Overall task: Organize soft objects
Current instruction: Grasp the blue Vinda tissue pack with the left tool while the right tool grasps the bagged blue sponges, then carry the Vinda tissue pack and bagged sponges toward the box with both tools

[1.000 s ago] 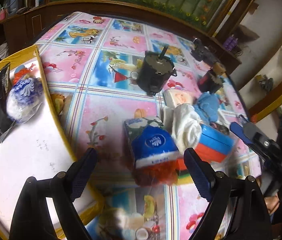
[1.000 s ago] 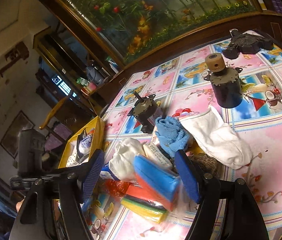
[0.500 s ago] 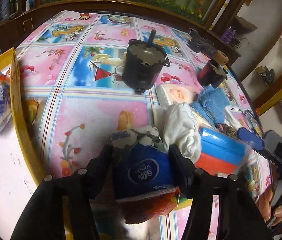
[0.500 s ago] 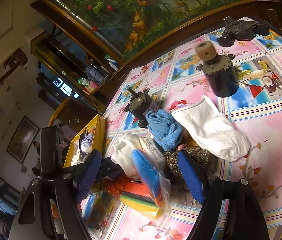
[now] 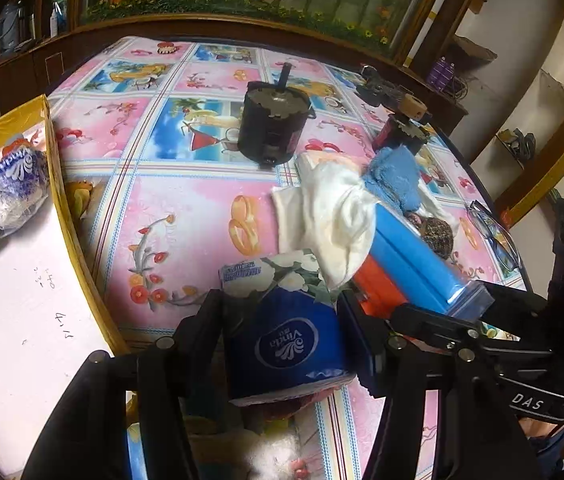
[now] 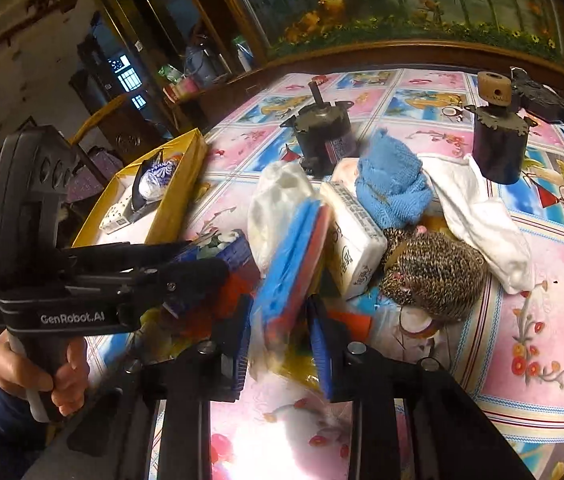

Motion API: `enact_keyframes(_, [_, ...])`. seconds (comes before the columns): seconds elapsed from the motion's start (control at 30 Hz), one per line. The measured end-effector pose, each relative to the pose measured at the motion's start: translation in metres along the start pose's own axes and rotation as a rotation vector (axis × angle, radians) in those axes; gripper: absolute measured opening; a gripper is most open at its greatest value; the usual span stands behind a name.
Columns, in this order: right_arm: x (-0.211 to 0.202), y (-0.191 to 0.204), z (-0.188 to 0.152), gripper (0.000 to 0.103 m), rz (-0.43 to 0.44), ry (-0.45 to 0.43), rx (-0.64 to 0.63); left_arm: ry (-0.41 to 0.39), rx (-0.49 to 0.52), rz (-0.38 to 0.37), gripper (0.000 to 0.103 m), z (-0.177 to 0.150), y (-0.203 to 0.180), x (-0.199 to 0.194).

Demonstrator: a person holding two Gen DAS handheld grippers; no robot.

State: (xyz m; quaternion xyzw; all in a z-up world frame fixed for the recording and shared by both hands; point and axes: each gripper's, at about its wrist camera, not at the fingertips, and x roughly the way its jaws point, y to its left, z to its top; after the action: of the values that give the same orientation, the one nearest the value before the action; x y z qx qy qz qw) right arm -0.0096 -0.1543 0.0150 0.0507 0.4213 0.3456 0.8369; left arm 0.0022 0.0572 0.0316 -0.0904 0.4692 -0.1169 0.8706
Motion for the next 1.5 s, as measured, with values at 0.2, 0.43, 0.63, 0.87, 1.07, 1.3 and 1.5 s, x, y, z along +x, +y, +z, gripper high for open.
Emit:
enact_keyframes(0.2, [-0.005, -0.004, -0.001, 0.02, -0.011, -0.016, 0.007, -0.044, -0.026, 0.006, 0.056, -0.001, 0.003, -0.005])
enact_keyframes(0.43, [-0.01, -0.011, 0.004, 0.023, -0.003, -0.049, 0.049, -0.05, -0.024, 0.001, 0.056, -0.001, 0.001, -0.007])
enact_keyframes(0.63, [0.001, -0.012, 0.005, 0.023, -0.029, -0.022, 0.06, -0.044, -0.021, 0.004, 0.056, -0.003, 0.001, -0.002])
enact_keyframes(0.87, [-0.006, -0.01, 0.003, 0.022, -0.051, -0.092, 0.052, -0.05, -0.011, 0.018, 0.056, -0.004, 0.0, -0.002])
enact_keyframes(1.07, [-0.006, -0.015, 0.003, 0.021, -0.042, -0.116, 0.078, -0.052, -0.006, 0.024, 0.056, -0.005, -0.002, -0.002])
enact_keyframes(1.3, [-0.014, -0.013, 0.005, 0.019, -0.071, -0.129, 0.068, -0.07, -0.001, 0.038, 0.056, -0.004, -0.003, -0.006])
enact_keyframes(1.5, [-0.038, 0.002, 0.006, 0.018, -0.108, -0.253, 0.001, -0.096, -0.009, 0.031, 0.056, -0.003, -0.001, -0.014])
